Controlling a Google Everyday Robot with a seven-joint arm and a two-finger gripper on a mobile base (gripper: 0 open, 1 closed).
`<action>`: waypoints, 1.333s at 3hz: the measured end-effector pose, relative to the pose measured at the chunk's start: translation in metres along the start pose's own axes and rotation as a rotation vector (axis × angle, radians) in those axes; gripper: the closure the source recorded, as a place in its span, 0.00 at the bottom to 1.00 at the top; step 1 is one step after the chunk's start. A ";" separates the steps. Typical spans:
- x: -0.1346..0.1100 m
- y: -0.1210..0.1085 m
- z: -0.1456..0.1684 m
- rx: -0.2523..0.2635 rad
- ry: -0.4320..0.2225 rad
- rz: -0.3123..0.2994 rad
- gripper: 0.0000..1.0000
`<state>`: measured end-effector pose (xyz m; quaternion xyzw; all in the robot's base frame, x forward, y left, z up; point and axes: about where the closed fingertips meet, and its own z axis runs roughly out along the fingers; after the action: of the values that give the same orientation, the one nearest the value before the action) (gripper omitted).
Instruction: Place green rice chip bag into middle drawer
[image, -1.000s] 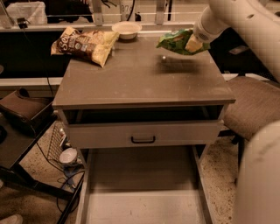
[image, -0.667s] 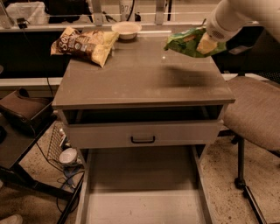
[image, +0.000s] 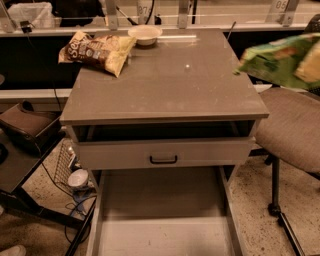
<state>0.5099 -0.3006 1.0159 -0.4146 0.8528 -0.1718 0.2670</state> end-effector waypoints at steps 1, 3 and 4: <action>0.091 0.028 -0.052 -0.056 0.062 0.133 1.00; 0.106 0.035 -0.060 -0.075 0.063 0.167 1.00; 0.101 0.041 -0.045 -0.111 0.048 0.172 1.00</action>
Offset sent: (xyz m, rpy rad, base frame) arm -0.0912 -0.0505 -0.0012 0.0658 0.0696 -0.1154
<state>0.4057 -0.3539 0.9986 -0.3496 0.8996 -0.1107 0.2372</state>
